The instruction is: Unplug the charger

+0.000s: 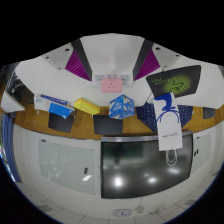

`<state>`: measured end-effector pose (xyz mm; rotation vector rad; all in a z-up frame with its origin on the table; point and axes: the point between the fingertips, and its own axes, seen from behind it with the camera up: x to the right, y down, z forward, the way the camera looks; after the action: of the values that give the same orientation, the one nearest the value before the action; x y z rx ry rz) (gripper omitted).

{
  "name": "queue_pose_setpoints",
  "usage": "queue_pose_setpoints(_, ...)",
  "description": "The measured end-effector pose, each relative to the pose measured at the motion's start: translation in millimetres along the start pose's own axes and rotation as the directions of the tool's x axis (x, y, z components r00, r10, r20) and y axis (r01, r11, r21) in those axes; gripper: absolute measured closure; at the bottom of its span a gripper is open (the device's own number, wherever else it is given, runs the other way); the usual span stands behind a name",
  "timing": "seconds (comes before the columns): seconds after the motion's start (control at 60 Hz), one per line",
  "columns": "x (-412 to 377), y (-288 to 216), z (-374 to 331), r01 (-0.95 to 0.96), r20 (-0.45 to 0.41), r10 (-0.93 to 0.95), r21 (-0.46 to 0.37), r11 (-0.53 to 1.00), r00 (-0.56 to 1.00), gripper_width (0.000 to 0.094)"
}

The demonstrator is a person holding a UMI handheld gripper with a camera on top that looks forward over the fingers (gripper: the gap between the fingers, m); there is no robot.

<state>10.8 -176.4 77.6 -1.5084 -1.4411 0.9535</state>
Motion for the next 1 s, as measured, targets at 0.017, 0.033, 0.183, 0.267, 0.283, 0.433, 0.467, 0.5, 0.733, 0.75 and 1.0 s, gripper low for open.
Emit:
queue_pose_setpoints(0.017,-0.3,0.3,5.7,-0.003,0.004,0.003,0.000,1.000,1.000,0.0084)
queue_pose_setpoints(0.033,-1.2,0.4,11.8,-0.006,0.008,0.006,0.000,1.000,1.000,0.0081)
queue_pose_setpoints(0.183,-0.3,5.5,64.8,-0.005,0.003,0.005,0.000,1.000,1.000,0.0080)
queue_pose_setpoints(0.267,0.4,8.4,88.6,-0.015,0.006,0.015,-0.005,1.000,1.000,0.0085)
queue_pose_setpoints(0.283,-0.5,9.4,93.0,-0.015,0.007,0.015,-0.006,1.000,1.000,0.0085)
queue_pose_setpoints(0.433,-2.9,5.0,119.2,-0.011,0.018,0.011,0.004,1.000,1.000,0.0084)
queue_pose_setpoints(0.467,-4.6,4.4,122.3,-0.010,0.024,0.010,0.004,1.000,1.000,0.0083)
queue_pose_setpoints(0.5,-5.6,4.1,124.9,-0.011,0.028,0.011,0.004,1.000,1.000,0.0084)
queue_pose_setpoints(0.733,1.9,3.5,134.2,-0.037,-0.007,0.037,-0.013,0.999,0.999,0.0400)
queue_pose_setpoints(0.75,2.3,3.6,134.1,-0.033,-0.010,0.033,-0.015,0.999,0.999,0.0414)
queue_pose_setpoints(1.0,3.2,2.1,135.6,-0.055,0.004,0.055,-0.045,0.997,0.998,0.0487)
